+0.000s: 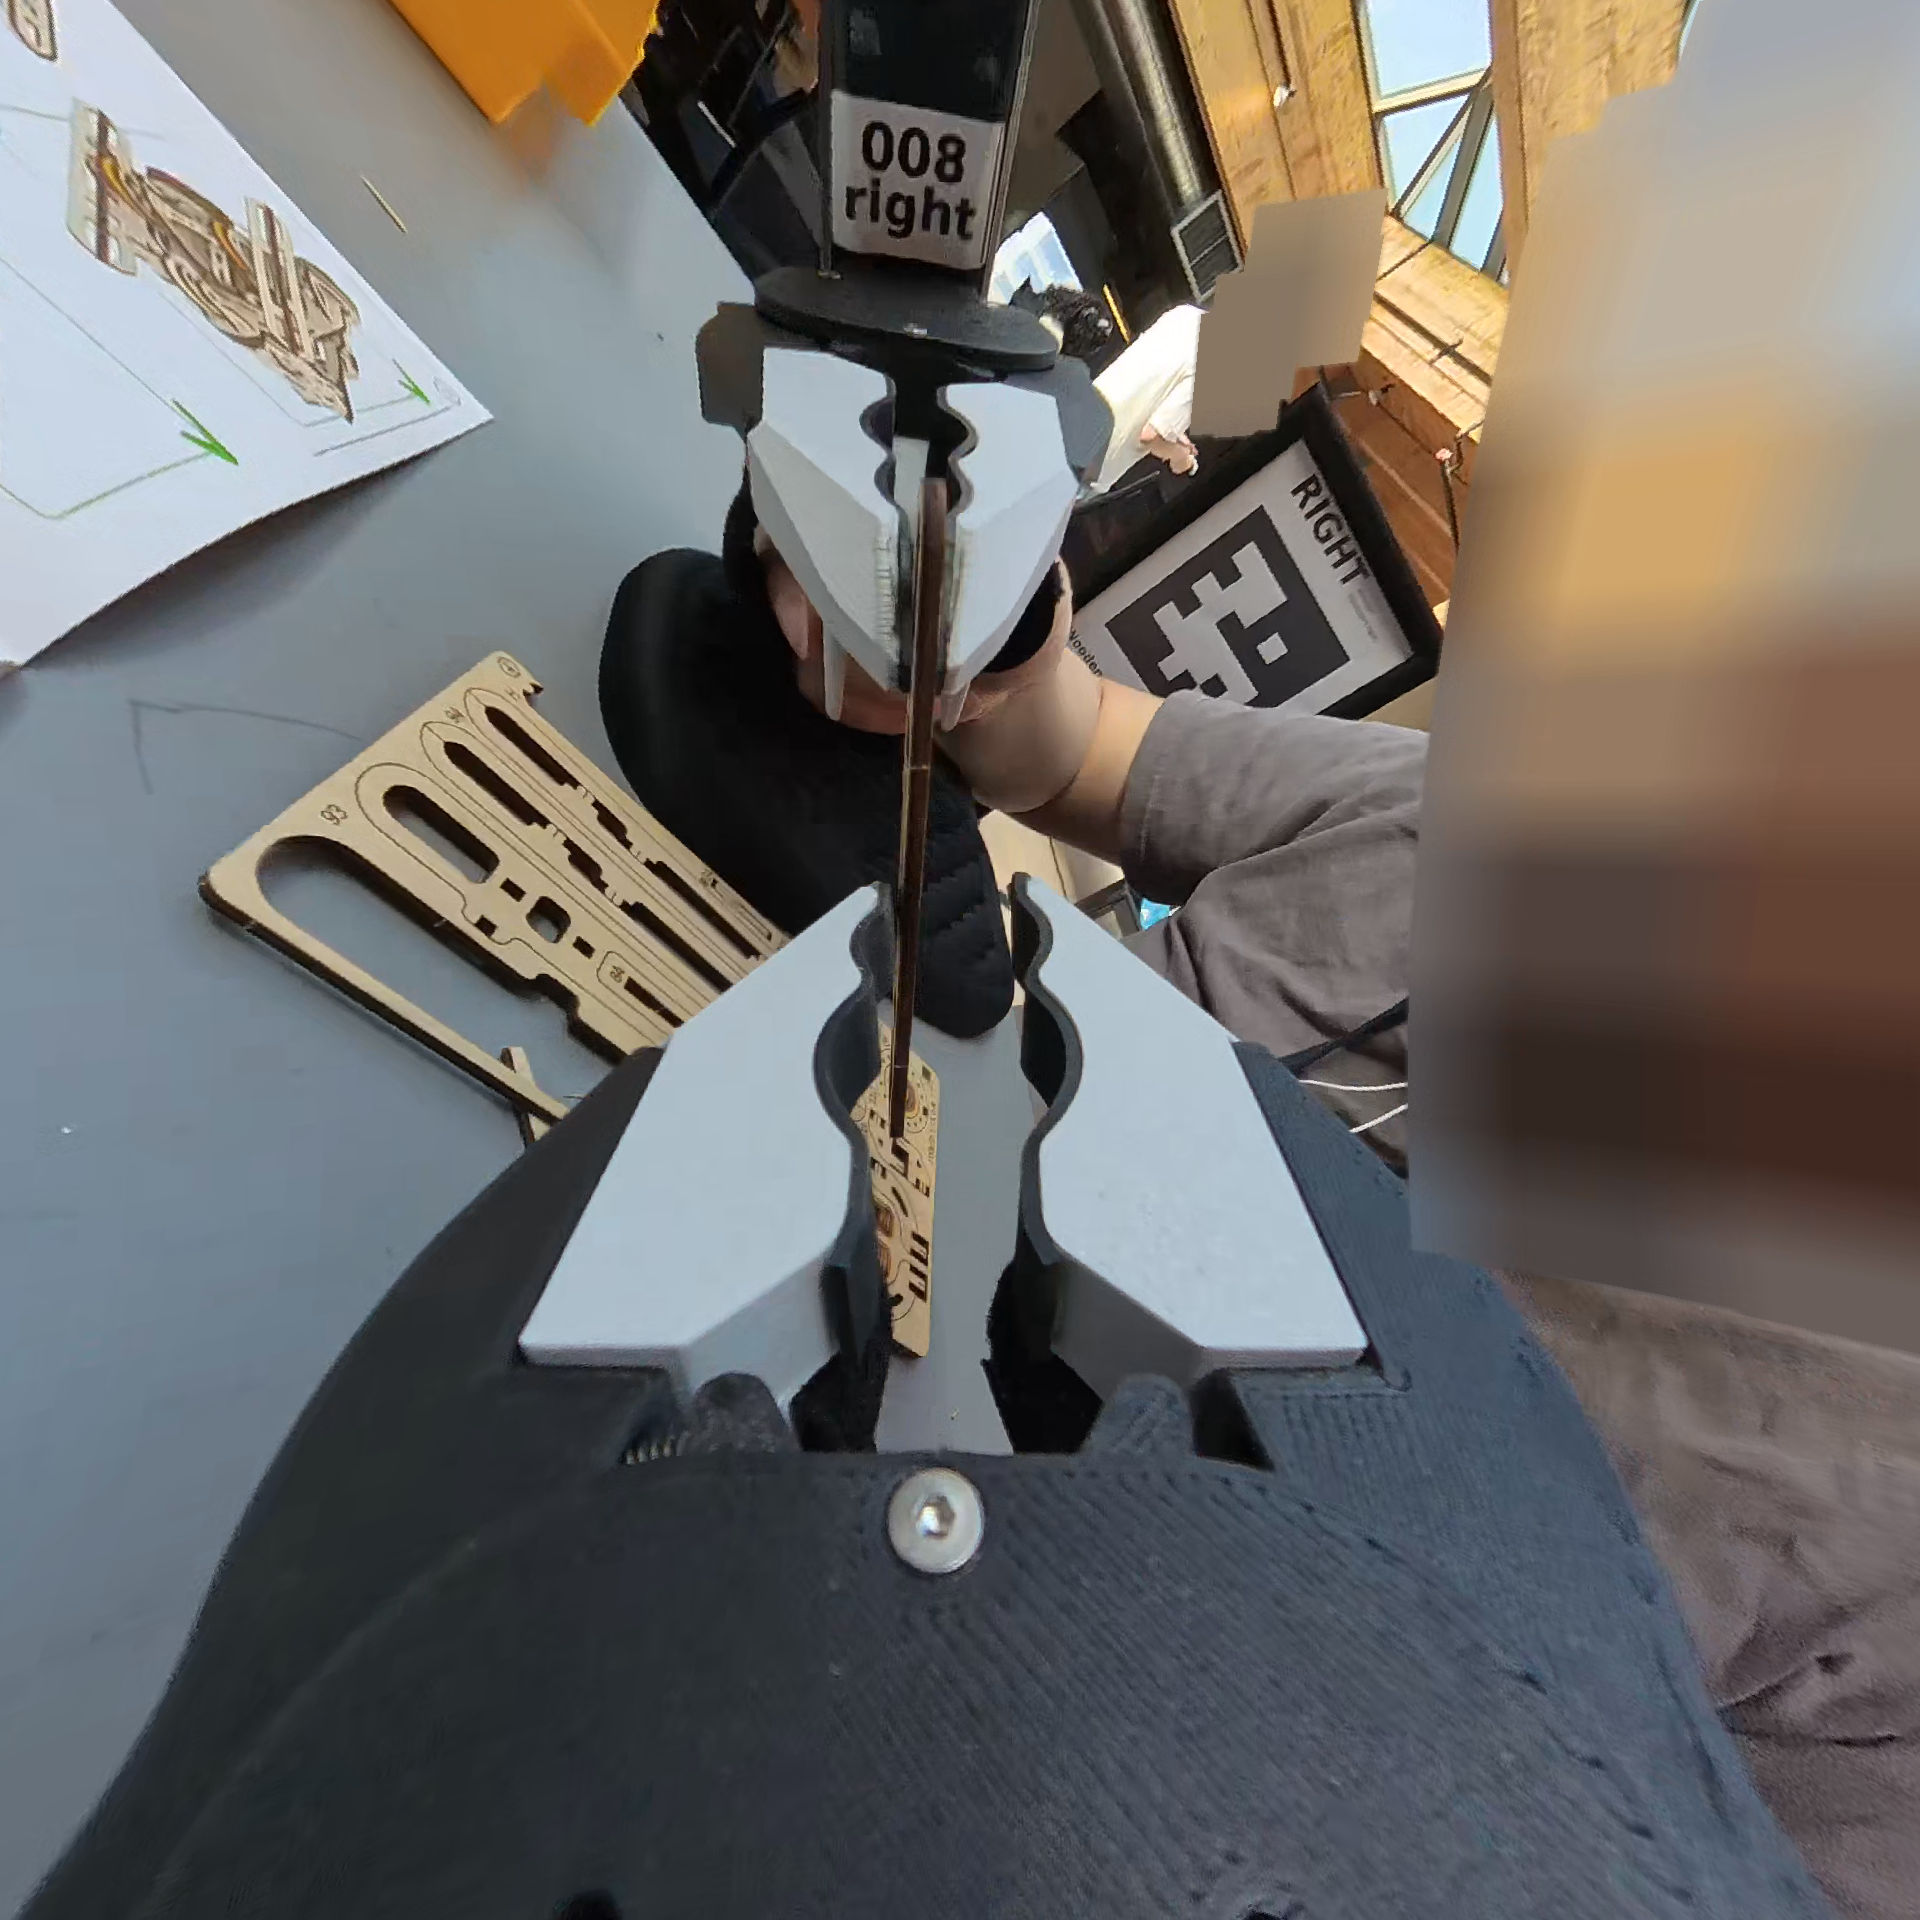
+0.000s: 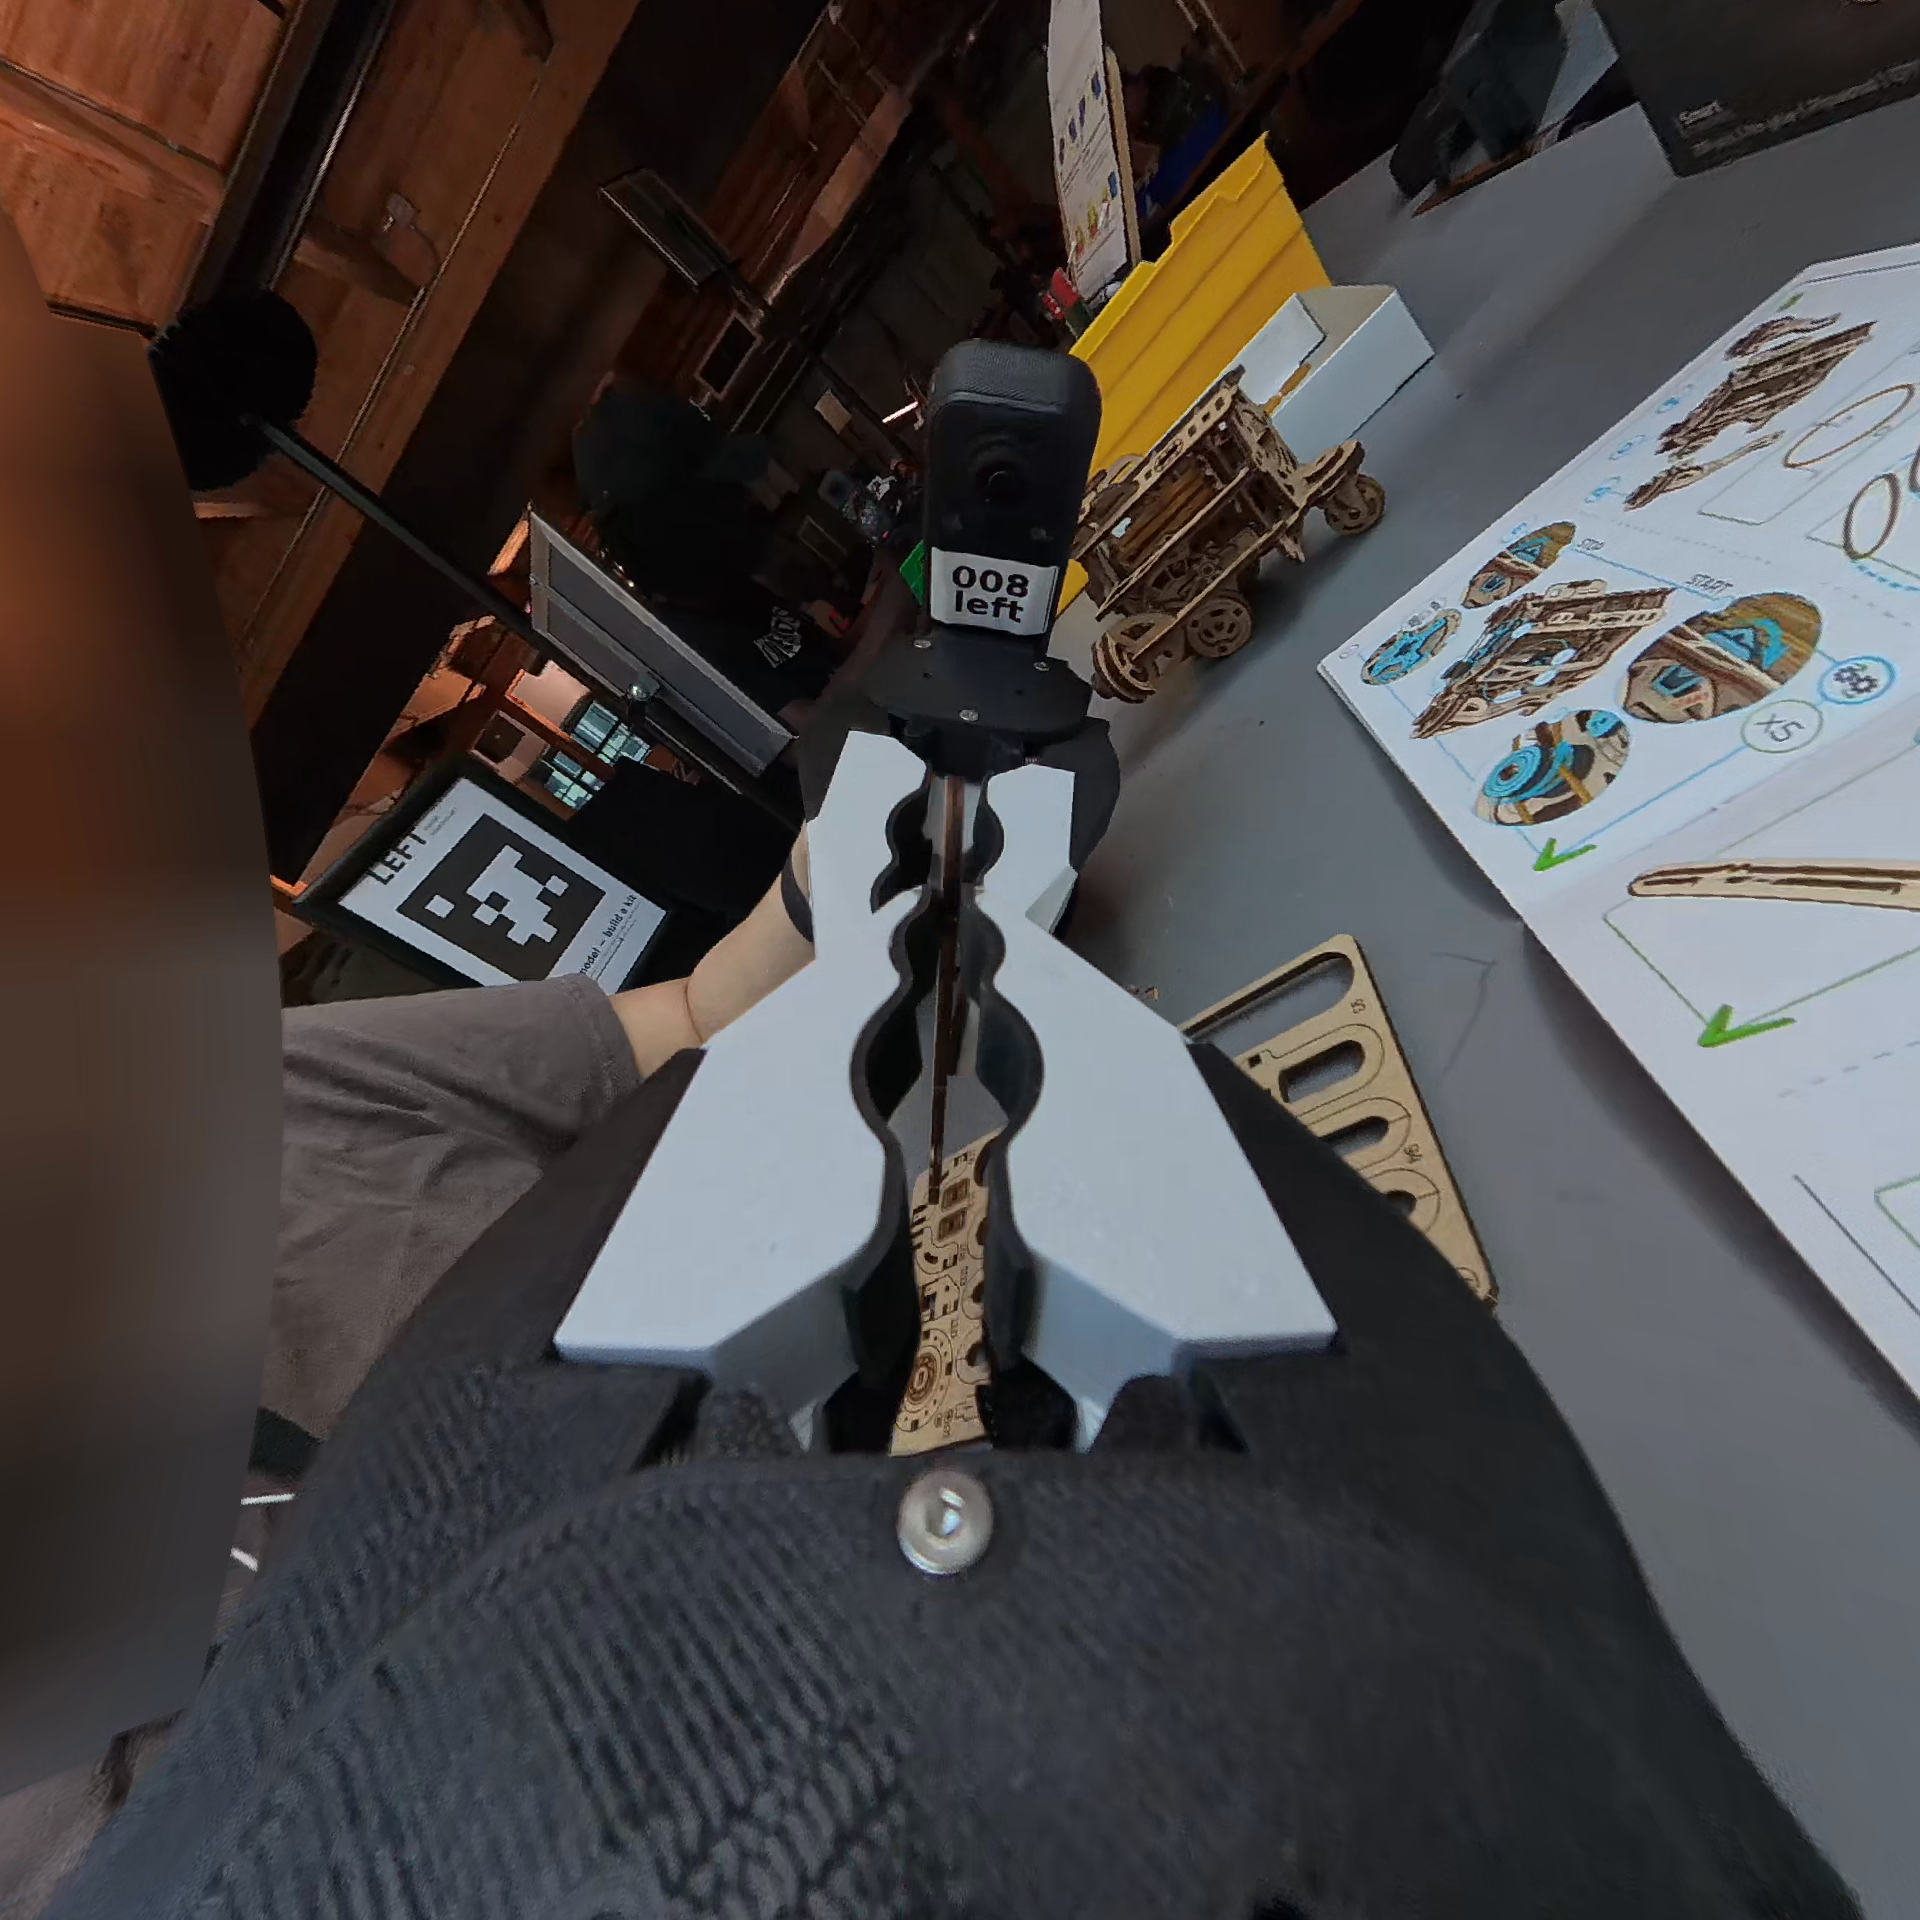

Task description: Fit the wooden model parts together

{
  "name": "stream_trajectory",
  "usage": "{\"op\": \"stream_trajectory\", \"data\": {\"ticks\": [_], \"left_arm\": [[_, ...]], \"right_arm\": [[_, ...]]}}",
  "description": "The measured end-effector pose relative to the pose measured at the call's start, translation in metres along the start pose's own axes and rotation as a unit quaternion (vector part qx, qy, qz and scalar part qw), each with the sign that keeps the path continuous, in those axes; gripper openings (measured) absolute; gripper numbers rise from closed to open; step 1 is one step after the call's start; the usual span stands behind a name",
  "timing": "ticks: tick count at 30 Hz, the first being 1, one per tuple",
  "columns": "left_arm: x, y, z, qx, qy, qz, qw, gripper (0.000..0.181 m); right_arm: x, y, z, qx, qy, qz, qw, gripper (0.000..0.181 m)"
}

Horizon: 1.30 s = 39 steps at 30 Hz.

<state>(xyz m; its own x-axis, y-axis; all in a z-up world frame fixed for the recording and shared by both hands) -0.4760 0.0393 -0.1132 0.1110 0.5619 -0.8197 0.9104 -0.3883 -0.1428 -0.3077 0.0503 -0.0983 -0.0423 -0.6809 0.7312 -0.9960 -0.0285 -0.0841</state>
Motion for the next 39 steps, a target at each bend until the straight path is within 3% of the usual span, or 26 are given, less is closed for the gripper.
{"op": "stream_trajectory", "data": {"ticks": [4, 6, 8, 13, 18, 21, 22, 39], "left_arm": [[0.005, 0.008, 0.008, 0.052, -0.002, -0.026, 0.998, 0.017], [0.006, 0.01, 0.008, 0.049, -0.003, -0.028, 0.998, 0.015], [0.006, 0.01, 0.007, 0.044, 0.001, -0.02, 0.999, 0.002], [0.003, 0.01, 0.004, 0.032, 0.009, -0.036, 0.999, 0.0], [-0.002, 0.006, 0.002, 0.016, 0.005, -0.034, 0.999, 0.0], [-0.001, 0.006, 0.001, 0.011, 0.0, -0.035, 0.999, 0.0], [0.0, 0.006, 0.002, 0.011, -0.001, -0.036, 0.999, 0.001], [0.002, 0.003, -0.002, -0.009, 0.028, -0.065, 0.997, 0.0]], "right_arm": [[-0.001, -0.004, -0.001, -0.029, -0.002, 0.006, 1.0, 0.0], [-0.004, -0.008, -0.002, -0.043, 0.012, 0.001, 0.999, 0.0], [-0.005, -0.01, -0.002, -0.058, 0.028, -0.012, 0.998, 0.0], [-0.007, -0.01, -0.004, -0.065, 0.031, -0.014, 0.997, 0.0], [-0.007, 0.004, 0.002, 0.022, 0.028, -0.021, 0.999, 0.021], [-0.004, 0.011, 0.006, 0.067, 0.002, -0.009, 0.998, 0.011], [-0.002, 0.012, 0.007, 0.069, -0.011, -0.011, 0.997, 0.001], [-0.003, 0.013, 0.007, 0.074, -0.013, 0.011, 0.997, 0.002]]}}
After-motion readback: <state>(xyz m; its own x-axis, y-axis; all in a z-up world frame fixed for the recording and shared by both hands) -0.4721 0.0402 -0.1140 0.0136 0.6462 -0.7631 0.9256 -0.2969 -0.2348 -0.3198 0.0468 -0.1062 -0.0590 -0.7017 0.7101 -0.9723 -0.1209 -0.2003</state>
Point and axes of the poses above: each gripper's, where its closed fingertips meet, y out along the fingers, z out of its underside, x = y × z across the jaws, the point moved 9 cm from there along -y, back along the fingers, and after that the axes turned 6 degrees about x, right-handed, at the moved point
